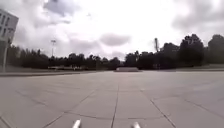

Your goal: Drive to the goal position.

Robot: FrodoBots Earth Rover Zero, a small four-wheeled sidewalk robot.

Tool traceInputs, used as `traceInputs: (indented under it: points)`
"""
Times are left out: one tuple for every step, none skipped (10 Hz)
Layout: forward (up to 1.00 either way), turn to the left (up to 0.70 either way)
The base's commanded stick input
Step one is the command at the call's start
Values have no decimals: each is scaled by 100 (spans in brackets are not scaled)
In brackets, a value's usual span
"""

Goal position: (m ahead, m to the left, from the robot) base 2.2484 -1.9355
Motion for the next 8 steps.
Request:
traceInputs:
  points:
    - [70,0]
    - [70,0]
    - [70,0]
    - [70,0]
    - [70,0]
    - [70,0]
    - [70,0]
    - [70,0]
